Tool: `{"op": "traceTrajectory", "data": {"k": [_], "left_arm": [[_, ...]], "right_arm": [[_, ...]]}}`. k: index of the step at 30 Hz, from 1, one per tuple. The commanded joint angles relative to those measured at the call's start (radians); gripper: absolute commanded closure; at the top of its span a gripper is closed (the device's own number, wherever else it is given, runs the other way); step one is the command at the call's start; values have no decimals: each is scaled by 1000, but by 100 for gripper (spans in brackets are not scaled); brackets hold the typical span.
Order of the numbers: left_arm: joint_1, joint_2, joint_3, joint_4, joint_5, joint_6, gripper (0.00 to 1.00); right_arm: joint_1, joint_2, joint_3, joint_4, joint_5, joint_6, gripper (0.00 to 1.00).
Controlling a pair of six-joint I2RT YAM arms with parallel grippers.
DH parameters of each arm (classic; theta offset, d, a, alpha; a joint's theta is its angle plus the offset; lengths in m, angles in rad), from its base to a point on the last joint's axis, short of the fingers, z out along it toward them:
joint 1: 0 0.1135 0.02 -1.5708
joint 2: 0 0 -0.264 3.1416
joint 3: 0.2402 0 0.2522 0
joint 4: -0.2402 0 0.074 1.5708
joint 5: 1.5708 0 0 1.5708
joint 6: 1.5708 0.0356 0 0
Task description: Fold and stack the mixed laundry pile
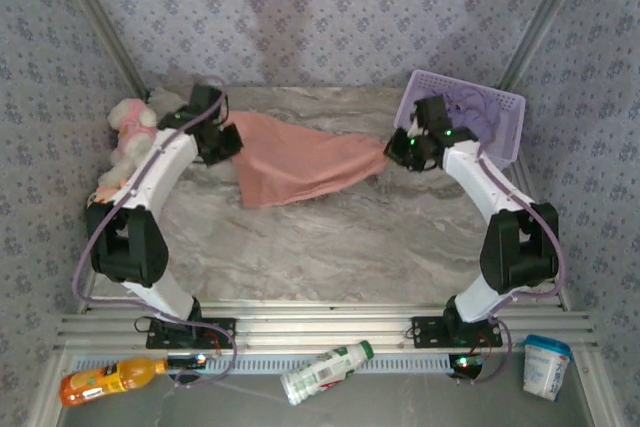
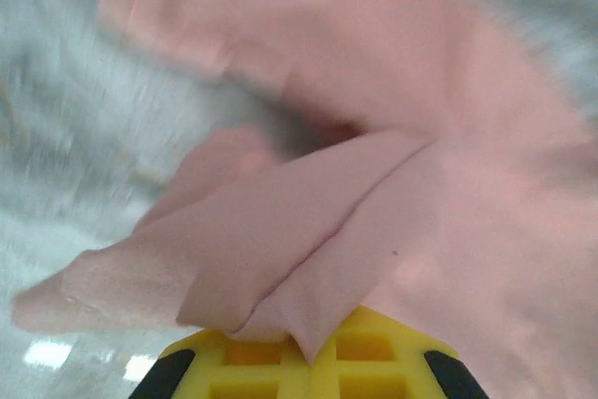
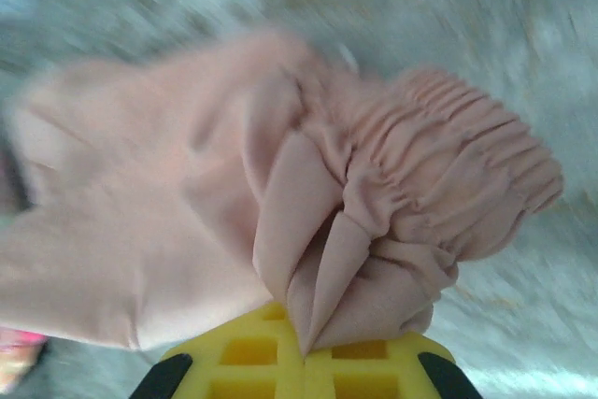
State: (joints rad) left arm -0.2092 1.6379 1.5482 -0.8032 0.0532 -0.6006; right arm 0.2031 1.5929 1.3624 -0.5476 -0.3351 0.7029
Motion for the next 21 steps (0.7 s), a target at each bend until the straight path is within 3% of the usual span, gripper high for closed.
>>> {"op": "traceTrajectory", "data": {"k": [1, 6, 9, 11, 14, 19, 20, 21], "left_arm": [[27, -3, 217, -123, 53, 44, 100], [85, 115, 586, -171, 100, 45, 100], [90, 175, 804, -252, 95, 83, 100], [91, 187, 862, -288, 93, 101, 100], [91, 141, 746, -279, 109, 107, 100], [99, -64, 193, -150, 102, 70, 100], [100, -104, 80, -126, 112, 53, 97], [100, -133, -31, -103, 133, 33, 78]], "right_arm": [[-42, -1, 251, -41, -78, 13, 100], [-61, 80, 581, -111, -121, 12, 100], [-70, 60, 646, -144, -121, 11, 100], [-69, 8, 605, -147, -98, 3, 100], [-53, -104, 430, -162, -56, -9, 100], [14, -293, -32, -218, 1, 12, 100], [22, -327, -120, -221, 21, 13, 100], [28, -358, -219, -212, 44, 34, 100]]}}
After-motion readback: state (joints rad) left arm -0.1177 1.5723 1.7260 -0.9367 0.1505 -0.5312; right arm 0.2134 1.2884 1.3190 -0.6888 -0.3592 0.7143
